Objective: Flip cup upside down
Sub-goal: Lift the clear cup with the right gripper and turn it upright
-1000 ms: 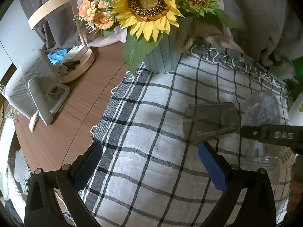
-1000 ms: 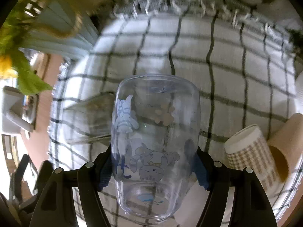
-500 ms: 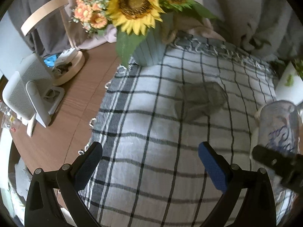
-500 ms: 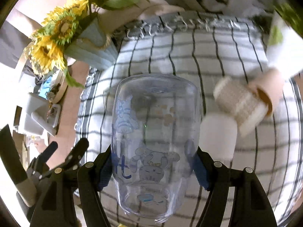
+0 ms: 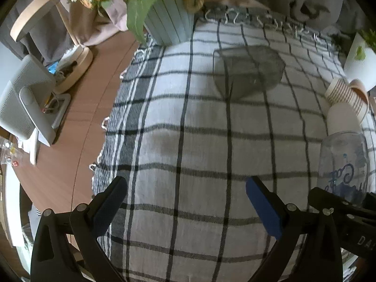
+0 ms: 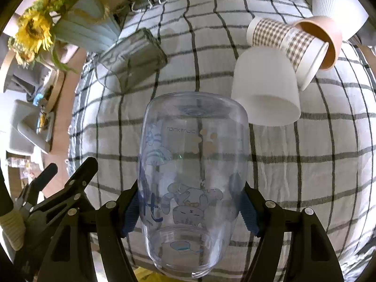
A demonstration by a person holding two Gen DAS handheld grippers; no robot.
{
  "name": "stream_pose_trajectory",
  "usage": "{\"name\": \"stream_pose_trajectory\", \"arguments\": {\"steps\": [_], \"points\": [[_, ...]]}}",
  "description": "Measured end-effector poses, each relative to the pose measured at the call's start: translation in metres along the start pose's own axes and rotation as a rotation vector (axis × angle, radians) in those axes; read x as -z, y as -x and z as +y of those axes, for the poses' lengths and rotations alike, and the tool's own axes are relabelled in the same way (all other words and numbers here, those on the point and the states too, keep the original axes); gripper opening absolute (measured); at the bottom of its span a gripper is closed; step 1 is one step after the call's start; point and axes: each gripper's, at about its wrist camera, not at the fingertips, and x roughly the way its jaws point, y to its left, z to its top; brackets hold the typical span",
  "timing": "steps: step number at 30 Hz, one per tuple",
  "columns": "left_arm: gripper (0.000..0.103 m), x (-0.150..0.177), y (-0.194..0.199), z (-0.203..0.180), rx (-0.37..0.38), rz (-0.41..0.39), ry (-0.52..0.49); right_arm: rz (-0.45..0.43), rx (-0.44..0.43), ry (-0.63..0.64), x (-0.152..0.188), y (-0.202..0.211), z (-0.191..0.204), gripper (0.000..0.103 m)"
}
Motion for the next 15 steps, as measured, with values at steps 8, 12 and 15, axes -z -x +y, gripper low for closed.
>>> {"name": "stream_pose_trajectory", "arguments": {"steps": [8,12,15], "points": [[0.103,0.008,-0.012,0.001,-0.014,0.039,0.015,0.045,0.009,-0.004,0.005,-0.017,-0.002,0.071],[0.103,0.007,-0.013,0.002,-0.021,0.044,0.025,0.054,0.019,-0.006,0.005,-0.021,-0.002,0.072],[0.103,0.006,-0.013,0.003,-0.027,0.045,0.035,0.064,0.020,-0.014,0.003,-0.026,0.000,0.072]]}}
